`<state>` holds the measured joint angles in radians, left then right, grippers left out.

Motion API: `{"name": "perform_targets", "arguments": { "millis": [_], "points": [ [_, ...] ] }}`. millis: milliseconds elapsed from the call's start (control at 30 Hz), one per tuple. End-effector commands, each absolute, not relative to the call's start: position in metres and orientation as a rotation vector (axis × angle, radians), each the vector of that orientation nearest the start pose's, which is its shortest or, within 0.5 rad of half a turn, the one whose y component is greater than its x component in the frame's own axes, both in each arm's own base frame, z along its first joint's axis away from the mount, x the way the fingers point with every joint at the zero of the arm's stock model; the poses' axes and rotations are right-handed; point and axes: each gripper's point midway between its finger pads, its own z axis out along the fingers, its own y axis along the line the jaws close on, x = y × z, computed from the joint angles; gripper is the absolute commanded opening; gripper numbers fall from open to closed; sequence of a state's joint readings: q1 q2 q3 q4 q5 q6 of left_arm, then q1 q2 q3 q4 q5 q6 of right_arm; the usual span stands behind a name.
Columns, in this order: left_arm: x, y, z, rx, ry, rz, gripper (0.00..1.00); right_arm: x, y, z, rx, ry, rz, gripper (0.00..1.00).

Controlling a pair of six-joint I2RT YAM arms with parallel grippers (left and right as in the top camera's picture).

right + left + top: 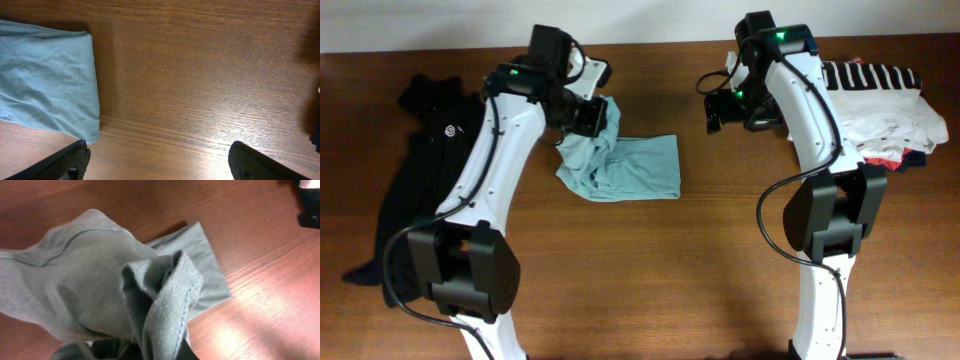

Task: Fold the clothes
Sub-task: 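Fold the left end rightward onto the strip with the left gripper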

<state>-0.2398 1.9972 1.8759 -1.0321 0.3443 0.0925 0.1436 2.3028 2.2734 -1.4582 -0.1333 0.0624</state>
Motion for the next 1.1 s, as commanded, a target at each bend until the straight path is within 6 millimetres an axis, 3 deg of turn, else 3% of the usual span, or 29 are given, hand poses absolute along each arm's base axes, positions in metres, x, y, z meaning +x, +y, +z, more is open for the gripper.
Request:
{"name": "perform_targets", "arguments": {
  "millis": [0,533,600,633,700,733,933,1067],
  "points": [
    [0.447,-0.185,0.178,0.549,2.633,-0.496,0.01,0.457,0.091,0.128,-0.144,3.038,0.238,0.93],
    [0.433,-0.247,0.111,0.665,2.742,-0.541,0.0,0.46,0.086,0.128,-0.125,3.031,0.238,0.93],
    [0.433,-0.253,0.106,0.682,2.737,-0.544,0.04,0.46,0.082,0.128,-0.112,3.031,0.237,0.93],
    [0.433,-0.257,0.106,0.691,2.728,-0.547,0.14,0.461,0.079,0.128,-0.103,3.031,0.237,0.93],
    [0.434,-0.264,0.107,0.707,2.708,-0.55,0.66,0.461,0.074,0.128,-0.085,3.032,0.237,0.93],
    [0.435,-0.266,0.108,0.712,2.697,-0.552,0.99,0.461,0.072,0.128,-0.079,3.032,0.238,0.93],
    [0.442,-0.271,0.121,0.71,2.653,-0.574,0.99,0.462,0.066,0.129,-0.043,3.031,0.292,0.93],
    [0.454,-0.264,0.161,0.679,2.6,-0.598,0.99,0.462,0.067,0.13,-0.038,3.029,0.314,0.93]
  ]
}}
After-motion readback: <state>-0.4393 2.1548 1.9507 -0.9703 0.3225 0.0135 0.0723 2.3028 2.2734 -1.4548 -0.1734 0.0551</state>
